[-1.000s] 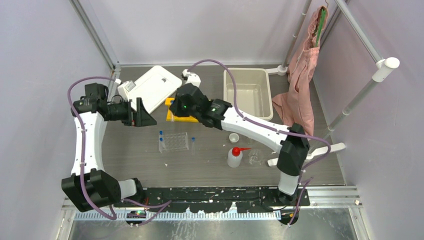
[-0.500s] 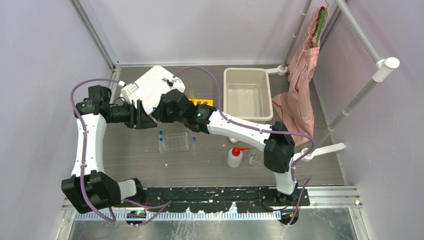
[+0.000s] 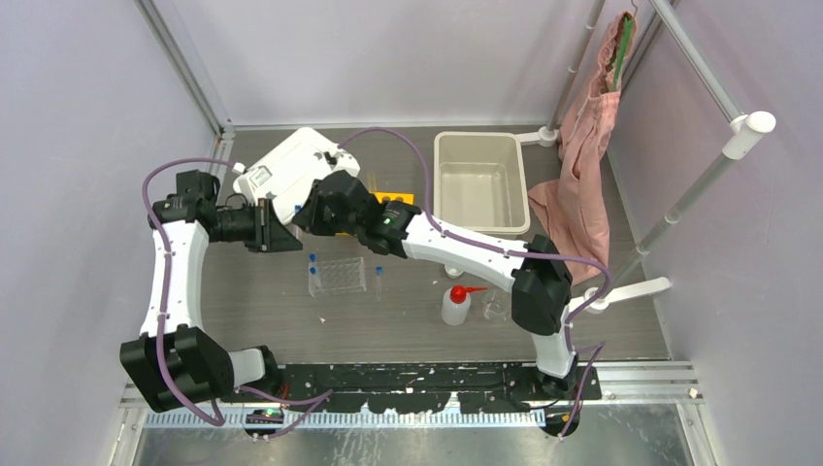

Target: Organize the chemistry lab equipment

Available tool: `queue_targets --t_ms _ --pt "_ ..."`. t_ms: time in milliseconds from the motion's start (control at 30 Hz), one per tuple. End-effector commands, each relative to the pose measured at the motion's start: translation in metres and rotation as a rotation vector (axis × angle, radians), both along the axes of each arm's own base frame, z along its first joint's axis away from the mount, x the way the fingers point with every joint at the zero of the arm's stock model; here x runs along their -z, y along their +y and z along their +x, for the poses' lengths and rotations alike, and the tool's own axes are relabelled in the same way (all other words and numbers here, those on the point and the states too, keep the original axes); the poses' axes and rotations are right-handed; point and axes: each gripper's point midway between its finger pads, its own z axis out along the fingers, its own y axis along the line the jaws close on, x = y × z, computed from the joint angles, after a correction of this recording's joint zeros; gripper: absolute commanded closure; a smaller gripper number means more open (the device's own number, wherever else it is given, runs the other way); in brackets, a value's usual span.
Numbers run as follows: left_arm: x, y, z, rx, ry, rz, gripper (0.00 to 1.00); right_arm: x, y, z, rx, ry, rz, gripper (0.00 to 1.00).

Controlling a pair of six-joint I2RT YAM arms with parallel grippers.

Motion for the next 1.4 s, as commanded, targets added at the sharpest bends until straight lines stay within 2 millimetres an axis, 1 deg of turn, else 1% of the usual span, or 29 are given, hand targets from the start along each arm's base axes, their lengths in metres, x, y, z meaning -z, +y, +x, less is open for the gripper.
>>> queue_targets --t_ms 0,33,67,100,133,233,267,333,467,633,867,1033,1133,1367 --pt "0.0 -0.002 0.003 0.021 -0.036 -0.007 0.9 -0.041 0.011 -0.003 -0.03 -0.021 0.117 0.96" --pt "-0.001 -0.003 0.002 0.027 -0.039 -0.015 0.91 -0.04 0.012 -0.005 -0.042 -0.013 0.116 0.93" --pt "-0.002 -0.005 0.0 0.037 -0.041 -0.022 0.92 -0.039 0.013 -0.006 -0.051 -0.003 0.108 0.88" --pt "-0.003 -0.005 -0.001 0.046 -0.048 -0.025 0.94 -0.035 0.012 -0.006 -0.054 0.011 0.093 0.81" --pt "-0.003 -0.006 -0.002 0.057 -0.055 -0.025 0.96 -0.034 0.011 -0.006 -0.054 0.027 0.079 0.68" --pt "-0.002 -0.005 -0.006 0.093 -0.089 0.0 0.99 -0.027 -0.003 0.003 -0.032 0.058 0.007 0.48" --pt "-0.001 -0.004 -0.007 0.105 -0.096 0.011 0.99 -0.024 -0.007 0.005 -0.032 0.062 -0.018 0.44" --pt "0.001 -0.004 -0.011 0.133 -0.111 0.036 1.0 -0.024 -0.012 0.007 -0.059 0.075 -0.052 0.41" --pt "0.002 -0.002 -0.017 0.175 -0.136 0.078 1.0 -0.023 -0.013 0.0 -0.176 0.132 -0.07 0.41" --pt "0.002 -0.001 -0.018 0.184 -0.161 0.101 1.0 -0.022 -0.013 -0.011 -0.291 0.171 -0.088 0.41" --pt "-0.001 -0.003 -0.019 0.19 -0.171 0.102 1.0 -0.023 -0.012 -0.015 -0.334 0.204 -0.067 0.47" --pt "0.0 -0.002 -0.019 0.195 -0.177 0.119 1.0 -0.026 -0.005 -0.018 -0.36 0.22 -0.035 0.55" --pt "0.001 -0.002 -0.019 0.196 -0.175 0.125 1.0 -0.025 -0.005 -0.017 -0.364 0.228 -0.036 0.61" --pt "0.002 -0.001 -0.02 0.203 -0.177 0.131 1.0 -0.023 -0.009 -0.012 -0.358 0.233 -0.038 0.79"
